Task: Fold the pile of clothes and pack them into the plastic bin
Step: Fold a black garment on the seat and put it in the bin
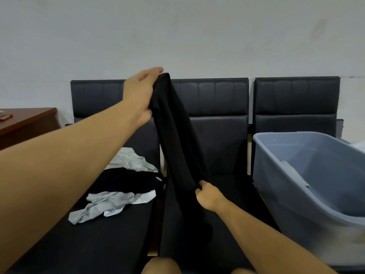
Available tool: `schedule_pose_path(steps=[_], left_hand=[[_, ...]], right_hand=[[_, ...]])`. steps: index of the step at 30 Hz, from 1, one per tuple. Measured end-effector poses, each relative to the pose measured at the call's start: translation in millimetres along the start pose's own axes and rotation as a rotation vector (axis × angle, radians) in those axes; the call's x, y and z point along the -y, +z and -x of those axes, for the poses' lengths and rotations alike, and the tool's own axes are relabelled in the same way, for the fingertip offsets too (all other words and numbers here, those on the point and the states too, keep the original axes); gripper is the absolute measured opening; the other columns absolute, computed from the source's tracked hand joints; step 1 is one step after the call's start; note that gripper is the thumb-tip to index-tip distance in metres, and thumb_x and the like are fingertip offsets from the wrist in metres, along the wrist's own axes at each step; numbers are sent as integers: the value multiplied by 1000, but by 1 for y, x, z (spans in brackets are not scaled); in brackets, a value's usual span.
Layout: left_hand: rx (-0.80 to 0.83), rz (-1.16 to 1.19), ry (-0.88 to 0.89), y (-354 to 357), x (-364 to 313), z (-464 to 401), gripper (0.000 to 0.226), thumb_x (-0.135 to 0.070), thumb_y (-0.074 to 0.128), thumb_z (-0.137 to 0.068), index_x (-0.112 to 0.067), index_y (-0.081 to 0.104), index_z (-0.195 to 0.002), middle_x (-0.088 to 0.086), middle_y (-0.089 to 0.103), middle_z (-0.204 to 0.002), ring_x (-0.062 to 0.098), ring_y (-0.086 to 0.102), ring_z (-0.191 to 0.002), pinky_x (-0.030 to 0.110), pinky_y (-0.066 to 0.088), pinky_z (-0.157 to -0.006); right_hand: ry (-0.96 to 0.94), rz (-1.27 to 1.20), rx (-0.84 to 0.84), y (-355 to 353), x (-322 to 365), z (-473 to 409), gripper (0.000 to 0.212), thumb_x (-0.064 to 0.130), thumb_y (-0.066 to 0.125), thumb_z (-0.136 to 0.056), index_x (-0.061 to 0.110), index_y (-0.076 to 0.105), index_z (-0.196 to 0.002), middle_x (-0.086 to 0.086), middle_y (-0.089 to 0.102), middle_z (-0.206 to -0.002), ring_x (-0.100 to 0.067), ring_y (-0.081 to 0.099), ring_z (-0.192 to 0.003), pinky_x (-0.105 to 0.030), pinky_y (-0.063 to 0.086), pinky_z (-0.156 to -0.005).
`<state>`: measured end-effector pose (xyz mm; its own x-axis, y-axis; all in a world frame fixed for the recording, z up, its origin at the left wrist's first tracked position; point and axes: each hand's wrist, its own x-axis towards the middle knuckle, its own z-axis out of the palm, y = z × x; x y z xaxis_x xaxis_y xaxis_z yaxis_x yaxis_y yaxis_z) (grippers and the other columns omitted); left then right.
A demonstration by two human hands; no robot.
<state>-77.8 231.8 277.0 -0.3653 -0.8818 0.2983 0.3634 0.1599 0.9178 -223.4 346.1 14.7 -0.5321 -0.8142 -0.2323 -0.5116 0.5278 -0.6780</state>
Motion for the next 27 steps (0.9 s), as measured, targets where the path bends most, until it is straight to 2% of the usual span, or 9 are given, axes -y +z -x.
schedule_pose_path(steps=[3,6,9,12,14,17,22,25,27], left_hand=[[24,13,-5,-9,-18,3,21,-27,79,-86,-13,77,-102,8,76,-89,26,74,-88,53,60,-83],[69,12,-22,-20,-25,6,25,-28,81,-84,-13,78,-105,5,77,-90,25,74,-92,51,60,-86],[108,-16,-63,-29,-30,9,26,-32,80,-85,-16,79,-106,3,77,-92,26,74,-98,50,60,-85],[129,-59,-86,-41,-30,7,27,-35,80,-84,-17,79,-104,3,76,-91,26,74,-97,47,61,-85],[137,-93,-80,-51,-27,2,25,-34,81,-83,-17,78,-100,2,76,-89,23,74,-92,41,61,-82],[186,-165,-68,-76,-19,-10,38,-28,84,-74,-14,76,-108,1,77,-94,19,73,-93,31,60,-79],[252,-822,-94,-124,14,-22,52,-15,92,-63,-19,72,-111,2,74,-97,12,70,-85,7,51,-65],[346,-1410,-121,-150,45,-30,60,-19,95,-63,-23,64,-114,0,65,-108,16,61,-91,19,45,-76],[350,-1596,-116,-160,64,-35,56,-18,91,-69,-21,62,-116,5,62,-118,21,57,-96,26,42,-81]], right_hand=[[104,-37,-143,11,-10,-15,56,39,61,-96,12,42,-141,-7,52,-135,-29,53,-122,-43,50,-102],[114,-150,-368,19,0,-19,76,51,80,-79,21,30,-127,2,35,-119,-27,50,-114,-40,51,-85],[176,-168,-375,29,15,-26,85,50,82,-77,26,23,-132,-5,32,-125,-28,47,-115,-38,45,-76],[248,-157,-312,38,16,-38,52,43,72,-89,22,46,-129,-8,37,-131,-27,47,-116,-36,46,-78],[258,-197,-333,41,8,-45,30,32,63,-97,15,62,-122,-8,56,-119,-24,58,-102,-35,52,-75],[328,-384,-469,26,-5,-43,25,18,53,-102,6,58,-123,-15,64,-114,-32,63,-100,-32,48,-76],[386,-524,-738,-43,-22,-38,31,4,47,-99,0,49,-129,-28,58,-128,-45,58,-115,-47,49,-95],[325,-448,-818,-82,-26,-34,30,8,46,-100,2,53,-129,-26,61,-126,-44,59,-114,-48,49,-94],[245,-306,-831,-101,-26,-30,28,11,50,-100,7,59,-126,-21,66,-118,-40,62,-107,-42,49,-83]])
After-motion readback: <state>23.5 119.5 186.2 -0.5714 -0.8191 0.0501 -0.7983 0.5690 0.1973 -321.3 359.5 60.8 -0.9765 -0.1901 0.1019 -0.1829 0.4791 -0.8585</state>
